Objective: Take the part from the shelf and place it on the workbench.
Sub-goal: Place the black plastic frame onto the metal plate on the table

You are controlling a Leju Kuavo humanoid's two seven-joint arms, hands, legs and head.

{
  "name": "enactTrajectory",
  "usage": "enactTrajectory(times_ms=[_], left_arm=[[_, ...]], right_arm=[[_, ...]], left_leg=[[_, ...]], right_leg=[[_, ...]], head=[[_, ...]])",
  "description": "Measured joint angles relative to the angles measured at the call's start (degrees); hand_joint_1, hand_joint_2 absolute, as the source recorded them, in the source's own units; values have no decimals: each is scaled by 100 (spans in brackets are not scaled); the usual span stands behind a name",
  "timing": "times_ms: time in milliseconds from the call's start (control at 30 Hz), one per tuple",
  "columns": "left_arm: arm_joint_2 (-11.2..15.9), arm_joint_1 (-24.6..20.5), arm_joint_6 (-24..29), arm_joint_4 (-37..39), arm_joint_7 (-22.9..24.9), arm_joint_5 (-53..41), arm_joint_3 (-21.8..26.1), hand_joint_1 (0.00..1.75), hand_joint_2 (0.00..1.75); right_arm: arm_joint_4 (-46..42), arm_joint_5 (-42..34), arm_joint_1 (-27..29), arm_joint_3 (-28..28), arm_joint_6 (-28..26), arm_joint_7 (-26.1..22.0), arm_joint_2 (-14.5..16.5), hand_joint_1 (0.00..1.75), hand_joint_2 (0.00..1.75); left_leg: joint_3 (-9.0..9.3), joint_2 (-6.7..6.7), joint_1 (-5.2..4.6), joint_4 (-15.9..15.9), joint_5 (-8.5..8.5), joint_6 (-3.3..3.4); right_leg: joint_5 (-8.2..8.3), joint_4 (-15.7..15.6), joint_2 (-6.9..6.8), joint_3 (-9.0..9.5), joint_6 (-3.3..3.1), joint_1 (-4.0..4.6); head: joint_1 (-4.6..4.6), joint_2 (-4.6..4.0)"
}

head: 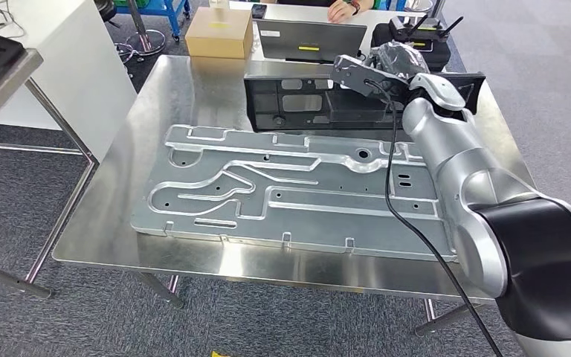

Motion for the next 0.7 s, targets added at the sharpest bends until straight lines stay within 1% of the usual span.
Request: enactTrajectory(times_ms=[67,167,300,400,533,700], left_arm=[[-3,-2,-2,0,22,-15,-8,0,175],[-8,-8,3,0,19,-60,-26,0,175],[-14,-16,27,0,-6,-118,-50,0,175],[-14,-18,56,0,-11,-119,-51,0,175],[-17,-18,76,0,-21,-106,-51,0,175],[-23,-16,82,0,-24,-81,-50,0,175]], right_arm=[[10,-32,90,0,92,-105,-101,175,175],[25,-84,344,0,48,-239,-200,175,175],[3,-358,806,-1,-59,-434,-313,175,175],[-86,-524,1036,4,15,-541,-384,175,175],[-192,-557,1230,79,95,-621,-411,175,175],[-274,-609,1497,269,41,-671,-411,175,175]], left_leg=[[0,0,0,0,0,1],[2,2,0,1,-1,1],[3,4,0,2,-1,1],[13,8,2,1,-7,1],[67,11,7,-4,-35,-4],[175,17,7,-7,-83,-7]], right_leg=[[1,-3,0,2,2,0],[2,-5,1,4,3,0],[3,-5,4,3,5,0],[0,-6,11,10,6,3],[-24,-10,14,58,4,8],[-62,-23,26,163,-2,8]], head=[[0,0],[0,0],[0,0],[0,0],[0,0],[0,0]])
